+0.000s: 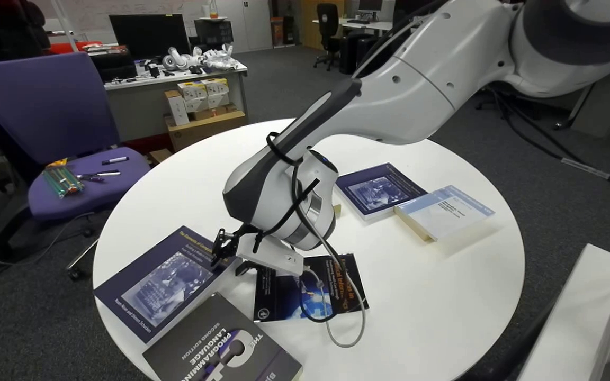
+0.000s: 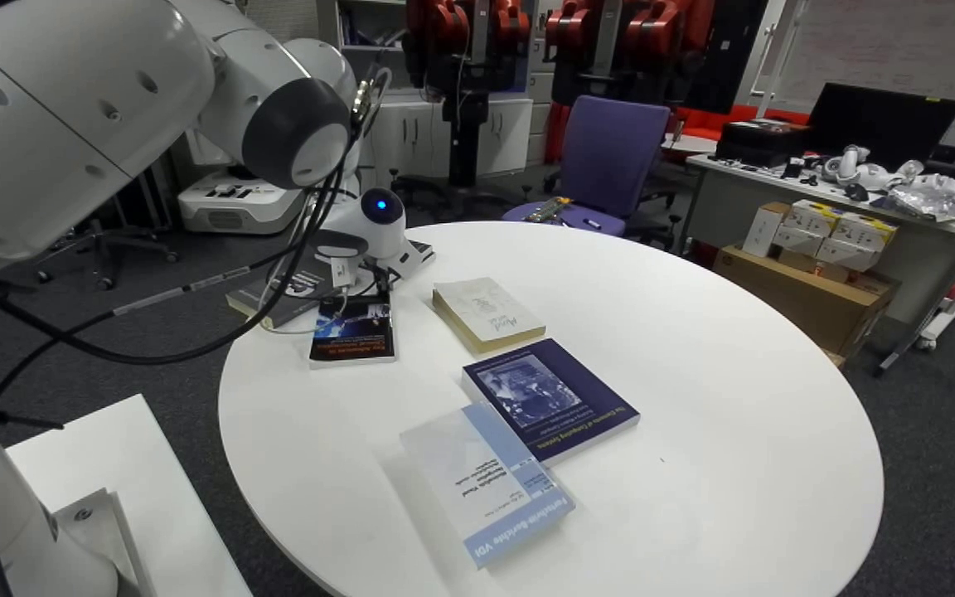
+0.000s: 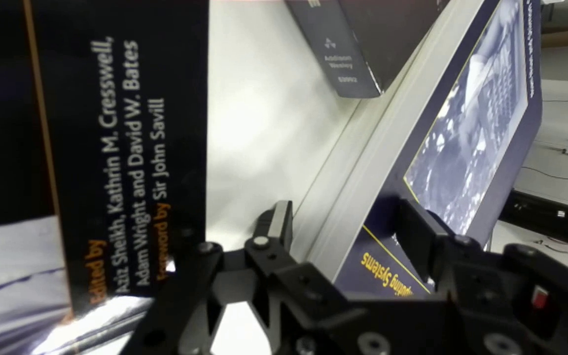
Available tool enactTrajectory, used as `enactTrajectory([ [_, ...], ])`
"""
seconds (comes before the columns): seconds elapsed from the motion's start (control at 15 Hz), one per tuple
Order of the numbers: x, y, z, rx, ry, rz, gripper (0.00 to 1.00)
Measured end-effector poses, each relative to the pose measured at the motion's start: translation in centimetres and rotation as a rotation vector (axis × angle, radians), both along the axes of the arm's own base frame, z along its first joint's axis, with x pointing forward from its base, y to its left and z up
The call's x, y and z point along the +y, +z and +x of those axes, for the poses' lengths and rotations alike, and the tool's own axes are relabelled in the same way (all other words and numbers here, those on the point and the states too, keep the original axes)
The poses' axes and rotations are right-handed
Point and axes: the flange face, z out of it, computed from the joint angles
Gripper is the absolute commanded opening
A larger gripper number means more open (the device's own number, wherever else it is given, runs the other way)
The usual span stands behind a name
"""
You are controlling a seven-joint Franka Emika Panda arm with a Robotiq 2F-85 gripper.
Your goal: Move one book from the left to the right.
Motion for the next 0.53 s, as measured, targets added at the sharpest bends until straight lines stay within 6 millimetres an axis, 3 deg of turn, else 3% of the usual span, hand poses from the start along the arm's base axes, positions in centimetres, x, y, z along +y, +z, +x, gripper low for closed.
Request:
enactTrajectory([
  [0.27, 0.33, 0.61, 0.41, -0.016, -0.005, 0.006, 0.09],
  [0.4, 0.51, 0.75, 0.56, -0.020, -0.006, 0.008, 0.05],
  [0.53, 0.65, 0.99, 0.72, -0.025, -0.007, 0.012, 0.06],
])
